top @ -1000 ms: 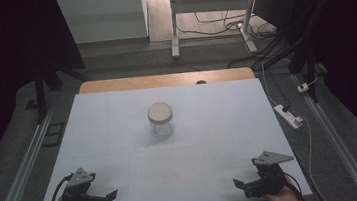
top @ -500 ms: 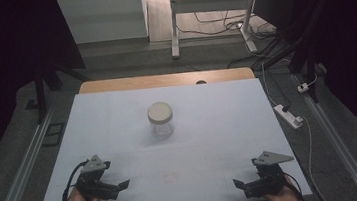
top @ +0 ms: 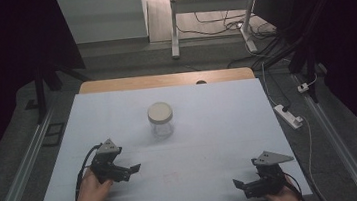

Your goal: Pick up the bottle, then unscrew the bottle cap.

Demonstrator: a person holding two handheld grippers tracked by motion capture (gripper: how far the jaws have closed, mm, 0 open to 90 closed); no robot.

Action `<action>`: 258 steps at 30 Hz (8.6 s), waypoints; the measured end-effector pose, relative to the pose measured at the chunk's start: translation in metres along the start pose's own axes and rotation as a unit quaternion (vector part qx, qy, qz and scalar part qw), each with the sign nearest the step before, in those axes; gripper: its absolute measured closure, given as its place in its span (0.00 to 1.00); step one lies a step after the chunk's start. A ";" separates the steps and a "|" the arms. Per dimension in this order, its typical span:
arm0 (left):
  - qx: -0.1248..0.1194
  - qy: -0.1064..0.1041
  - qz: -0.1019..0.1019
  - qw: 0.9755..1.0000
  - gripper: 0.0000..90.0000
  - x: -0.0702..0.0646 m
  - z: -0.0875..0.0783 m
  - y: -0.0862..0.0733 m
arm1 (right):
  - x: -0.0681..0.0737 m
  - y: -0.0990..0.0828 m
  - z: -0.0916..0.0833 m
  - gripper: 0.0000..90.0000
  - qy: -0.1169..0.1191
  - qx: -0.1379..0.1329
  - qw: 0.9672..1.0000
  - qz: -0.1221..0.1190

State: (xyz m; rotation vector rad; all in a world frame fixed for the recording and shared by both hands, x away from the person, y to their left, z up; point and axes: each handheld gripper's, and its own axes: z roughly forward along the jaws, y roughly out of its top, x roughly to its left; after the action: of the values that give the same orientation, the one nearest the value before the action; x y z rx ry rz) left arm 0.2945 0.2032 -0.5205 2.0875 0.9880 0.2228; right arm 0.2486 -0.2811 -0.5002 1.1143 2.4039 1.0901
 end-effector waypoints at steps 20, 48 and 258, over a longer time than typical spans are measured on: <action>0.024 0.009 0.031 0.999 0.00 0.019 0.053 0.062 | 0.000 0.000 0.000 0.00 0.004 0.001 1.000 -0.001; 0.010 -0.006 0.054 0.998 0.00 0.031 0.109 0.116 | 0.000 0.000 0.000 0.00 0.009 0.002 1.000 -0.002; 0.031 -0.157 0.202 0.966 0.08 -0.096 0.045 0.078 | 0.091 0.131 0.075 0.07 0.221 -0.092 0.959 -0.153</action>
State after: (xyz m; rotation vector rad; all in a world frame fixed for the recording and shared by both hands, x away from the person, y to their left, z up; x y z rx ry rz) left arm 0.2948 0.0784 -0.4777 2.2786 0.3796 0.0617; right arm 0.2976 -0.1197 -0.4490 0.4488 2.6067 1.5359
